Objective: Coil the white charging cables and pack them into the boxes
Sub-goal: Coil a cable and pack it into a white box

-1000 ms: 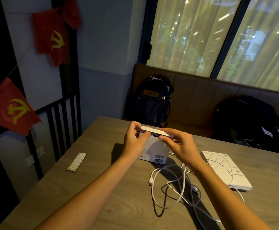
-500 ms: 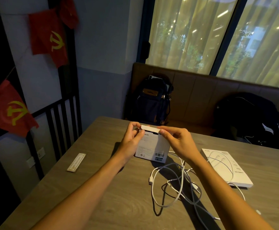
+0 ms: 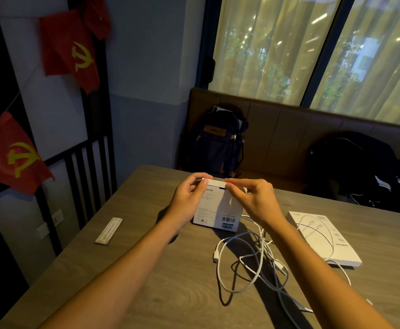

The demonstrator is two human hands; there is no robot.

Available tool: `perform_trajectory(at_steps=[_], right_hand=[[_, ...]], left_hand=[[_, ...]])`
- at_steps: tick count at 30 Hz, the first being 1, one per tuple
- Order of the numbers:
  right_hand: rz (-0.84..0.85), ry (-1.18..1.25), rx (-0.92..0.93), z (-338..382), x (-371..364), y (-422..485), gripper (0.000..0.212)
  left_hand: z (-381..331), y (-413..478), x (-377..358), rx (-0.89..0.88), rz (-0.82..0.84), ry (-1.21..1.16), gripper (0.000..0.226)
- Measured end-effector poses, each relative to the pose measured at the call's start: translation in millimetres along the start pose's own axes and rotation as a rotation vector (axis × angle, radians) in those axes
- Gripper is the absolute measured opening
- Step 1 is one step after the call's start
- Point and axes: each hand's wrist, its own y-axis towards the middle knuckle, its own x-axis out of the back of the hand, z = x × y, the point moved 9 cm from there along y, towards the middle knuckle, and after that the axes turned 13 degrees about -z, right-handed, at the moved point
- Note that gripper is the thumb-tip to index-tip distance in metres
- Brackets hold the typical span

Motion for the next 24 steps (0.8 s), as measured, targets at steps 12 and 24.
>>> perform_trajectory(at_steps=[12, 24], right_hand=[[0.094, 0.036, 0.036, 2.2, -3.0, -4.7, 0.016], [0.078, 0.09, 0.139, 27.3, -5.2, -12.7, 0.01]], left_hand=[[1.8, -10.9, -5.9, -0.092, -0.04, 0.035, 0.015], [-4.6, -22.3, -11.9, -0.233, -0.025, 0.046, 0.023]])
